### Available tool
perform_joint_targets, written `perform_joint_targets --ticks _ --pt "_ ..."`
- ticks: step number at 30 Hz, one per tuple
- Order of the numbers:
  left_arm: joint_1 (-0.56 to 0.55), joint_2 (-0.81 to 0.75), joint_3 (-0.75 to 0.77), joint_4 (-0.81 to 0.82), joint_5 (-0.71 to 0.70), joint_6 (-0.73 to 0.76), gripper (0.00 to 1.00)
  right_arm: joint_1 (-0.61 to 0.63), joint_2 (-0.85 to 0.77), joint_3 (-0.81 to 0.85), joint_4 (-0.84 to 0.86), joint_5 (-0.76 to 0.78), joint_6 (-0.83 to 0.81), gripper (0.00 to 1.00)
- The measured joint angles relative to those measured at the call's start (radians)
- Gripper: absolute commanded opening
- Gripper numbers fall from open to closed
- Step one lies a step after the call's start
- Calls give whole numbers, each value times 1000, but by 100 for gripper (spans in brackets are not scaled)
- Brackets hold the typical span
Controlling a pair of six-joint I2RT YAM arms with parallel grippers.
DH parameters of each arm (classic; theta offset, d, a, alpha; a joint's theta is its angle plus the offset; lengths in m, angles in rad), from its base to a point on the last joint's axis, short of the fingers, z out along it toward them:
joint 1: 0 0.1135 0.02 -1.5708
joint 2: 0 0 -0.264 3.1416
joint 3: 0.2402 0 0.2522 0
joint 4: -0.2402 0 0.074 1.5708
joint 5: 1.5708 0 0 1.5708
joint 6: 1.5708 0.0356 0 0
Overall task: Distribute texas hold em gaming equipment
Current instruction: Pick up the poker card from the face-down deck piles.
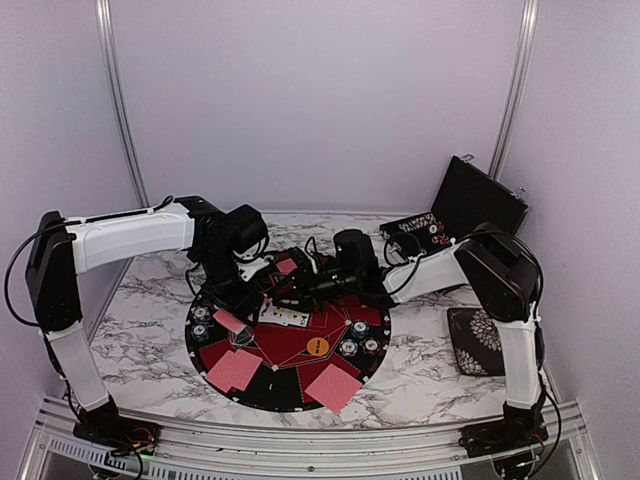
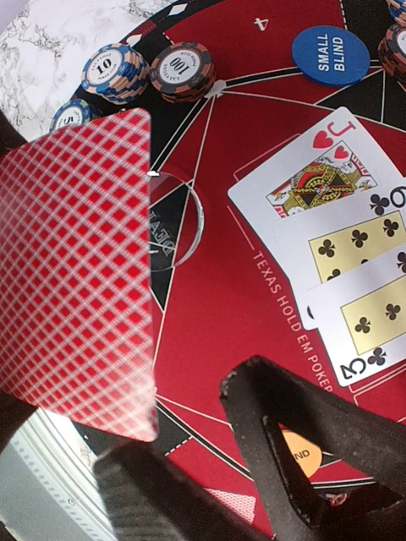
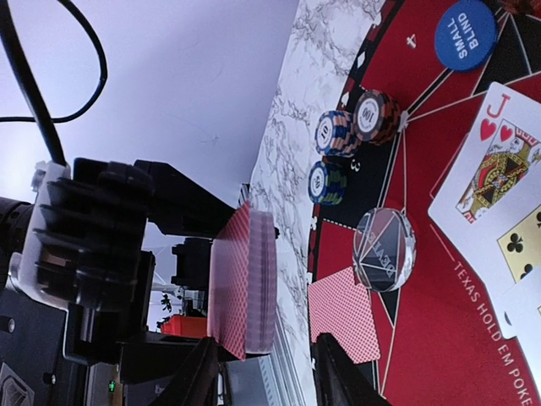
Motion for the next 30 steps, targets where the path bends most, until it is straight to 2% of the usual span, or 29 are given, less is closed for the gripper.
perform_joint_targets --ticks 7,30 --pt "1 0 0 0 0 0 45 3 -13 -1 12 0 0 36" --pt "2 0 0 0 0 3 45 19 -13 -1 14 0 8 22"
